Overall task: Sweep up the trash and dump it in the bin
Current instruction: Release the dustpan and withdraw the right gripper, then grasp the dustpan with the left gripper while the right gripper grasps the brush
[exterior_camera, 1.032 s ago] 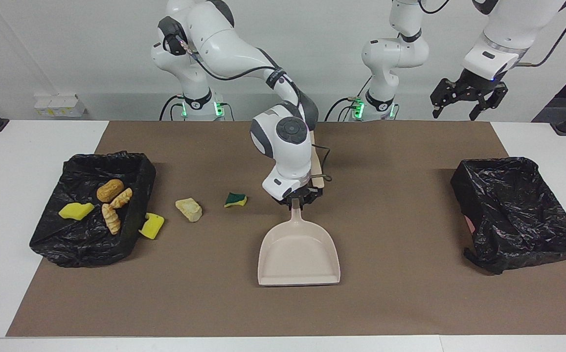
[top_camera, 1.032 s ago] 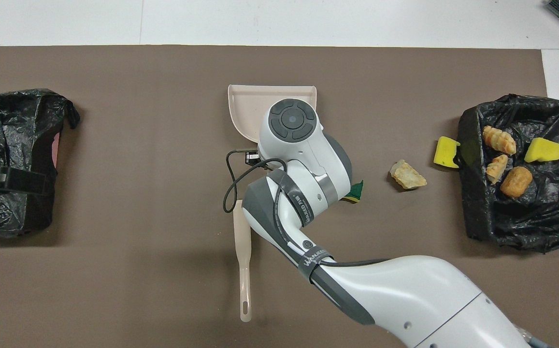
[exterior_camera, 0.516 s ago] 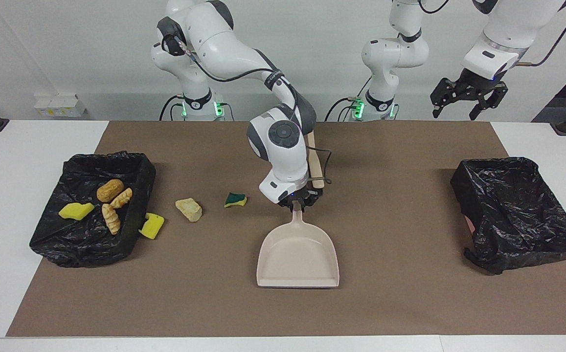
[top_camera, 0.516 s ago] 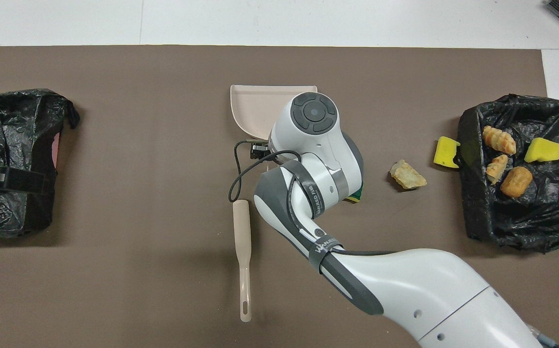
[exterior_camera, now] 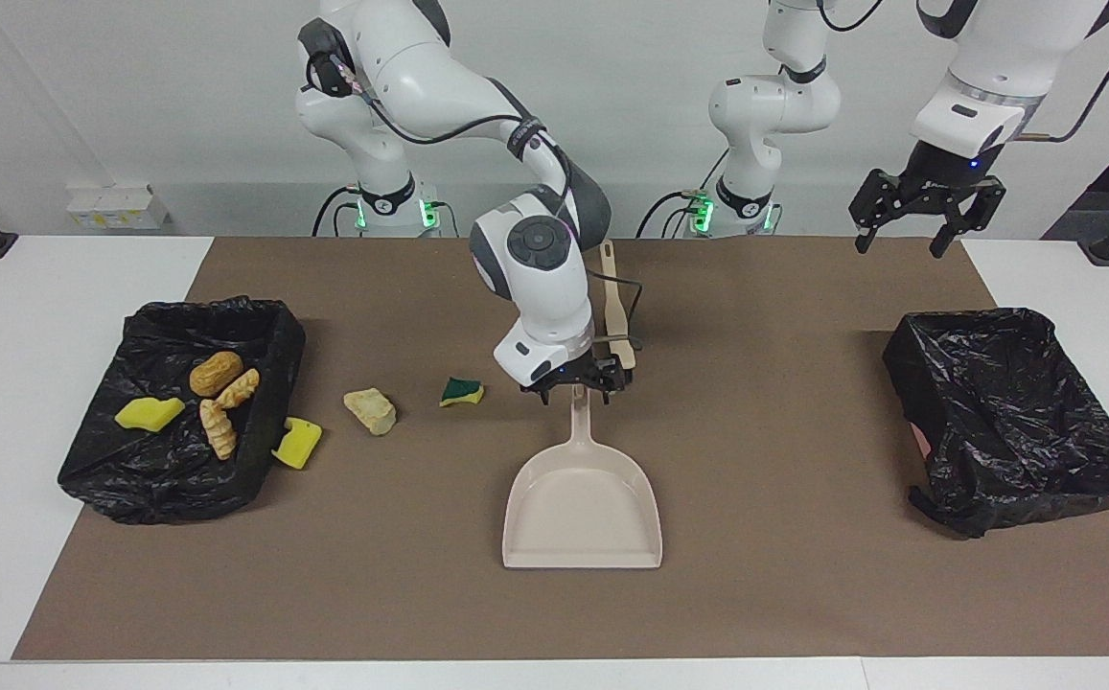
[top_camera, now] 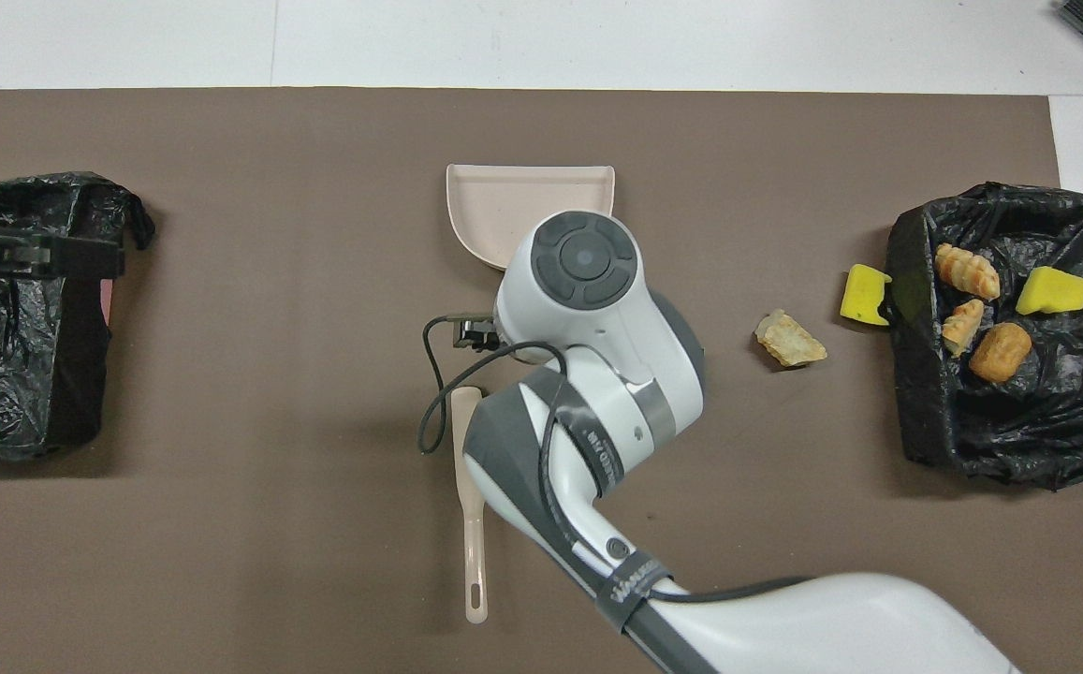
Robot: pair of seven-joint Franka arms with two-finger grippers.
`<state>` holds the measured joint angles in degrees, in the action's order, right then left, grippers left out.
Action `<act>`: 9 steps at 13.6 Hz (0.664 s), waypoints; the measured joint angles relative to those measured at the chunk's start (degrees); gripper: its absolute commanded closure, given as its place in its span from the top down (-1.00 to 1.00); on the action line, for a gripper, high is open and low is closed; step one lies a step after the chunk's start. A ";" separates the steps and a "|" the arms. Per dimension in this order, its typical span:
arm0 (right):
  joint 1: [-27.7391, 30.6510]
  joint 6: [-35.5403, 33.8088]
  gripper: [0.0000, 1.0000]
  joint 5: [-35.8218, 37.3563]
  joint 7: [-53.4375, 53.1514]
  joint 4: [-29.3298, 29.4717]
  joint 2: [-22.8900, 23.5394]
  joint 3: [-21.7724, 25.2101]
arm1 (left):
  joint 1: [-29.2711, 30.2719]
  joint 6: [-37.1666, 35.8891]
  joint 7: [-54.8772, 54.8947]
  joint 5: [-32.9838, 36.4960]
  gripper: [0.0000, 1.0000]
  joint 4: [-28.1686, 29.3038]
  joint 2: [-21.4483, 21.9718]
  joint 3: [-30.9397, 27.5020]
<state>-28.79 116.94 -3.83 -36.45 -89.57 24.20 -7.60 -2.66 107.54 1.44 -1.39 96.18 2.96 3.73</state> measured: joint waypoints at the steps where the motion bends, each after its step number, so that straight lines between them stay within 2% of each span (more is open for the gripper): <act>1: -1.66 0.00 1.00 0.00 -1.98 -2.38 -1.82 -0.04 | -0.03 2.73 -1.28 -0.01 1.00 -0.05 -1.47 0.43; 3: -4.74 0.00 1.00 0.00 -6.10 -6.55 -4.72 -0.06 | -0.94 5.33 -5.17 -0.04 1.00 -0.73 -4.66 1.83; 6: -8.20 0.49 1.00 0.00 -9.62 -12.20 -7.77 -0.07 | -6.32 7.09 -11.54 -0.03 1.00 -2.94 -9.22 2.49; 9: -13.37 4.30 1.00 0.00 -15.69 -17.40 -8.95 -0.06 | -11.73 8.42 -15.60 0.00 1.00 -5.17 -14.11 2.57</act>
<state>-42.16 121.23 -3.83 -52.14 -106.97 15.25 -7.66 -14.39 115.96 -14.17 -1.39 91.01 -11.15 6.30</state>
